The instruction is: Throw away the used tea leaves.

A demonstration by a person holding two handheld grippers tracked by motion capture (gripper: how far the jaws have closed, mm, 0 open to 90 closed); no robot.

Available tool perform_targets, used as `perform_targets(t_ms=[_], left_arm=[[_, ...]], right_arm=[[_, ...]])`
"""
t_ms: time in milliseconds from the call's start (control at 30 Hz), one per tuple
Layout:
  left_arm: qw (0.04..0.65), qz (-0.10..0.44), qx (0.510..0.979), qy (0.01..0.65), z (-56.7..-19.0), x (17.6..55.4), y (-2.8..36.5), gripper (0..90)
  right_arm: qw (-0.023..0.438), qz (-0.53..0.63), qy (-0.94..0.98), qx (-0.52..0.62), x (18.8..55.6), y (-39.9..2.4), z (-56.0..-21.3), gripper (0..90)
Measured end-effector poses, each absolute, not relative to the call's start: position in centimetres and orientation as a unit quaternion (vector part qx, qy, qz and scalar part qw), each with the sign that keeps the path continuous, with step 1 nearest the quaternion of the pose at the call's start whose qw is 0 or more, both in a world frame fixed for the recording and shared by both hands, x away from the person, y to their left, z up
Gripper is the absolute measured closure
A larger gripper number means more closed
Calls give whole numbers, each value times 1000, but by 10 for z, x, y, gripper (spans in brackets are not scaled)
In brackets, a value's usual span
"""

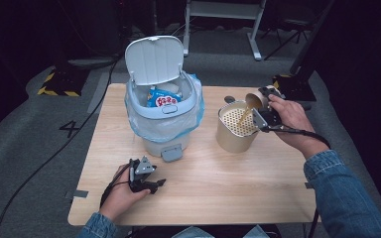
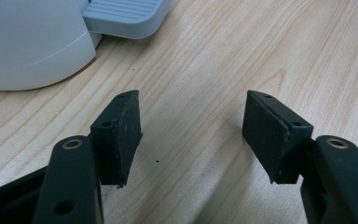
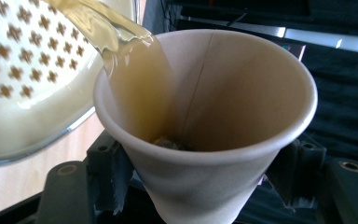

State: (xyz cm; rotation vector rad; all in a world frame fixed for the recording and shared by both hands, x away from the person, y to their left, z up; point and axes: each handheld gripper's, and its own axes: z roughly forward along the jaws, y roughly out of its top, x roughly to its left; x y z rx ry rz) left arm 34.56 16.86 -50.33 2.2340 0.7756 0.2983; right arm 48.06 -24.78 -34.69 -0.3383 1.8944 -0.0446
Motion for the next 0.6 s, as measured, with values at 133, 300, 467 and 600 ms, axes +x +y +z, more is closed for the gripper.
perform_targets(t_ms=[133,300,467,600], left_arm=[[370,116,871,302,-503,346,169,375],[370,116,871,302,-503,346,169,374],[370,117,871,302,-503,346,169,374],[370,117,871,302,-503,345,169,375]], right_arm=[[586,-47,789,-176,479,-247,-349,322],[611,-81,758,-214,476,-245,-351,322],[625,-137,718,-276,472,-240,-357,322],[630,-162,694,-308,471,-238,-360,322]])
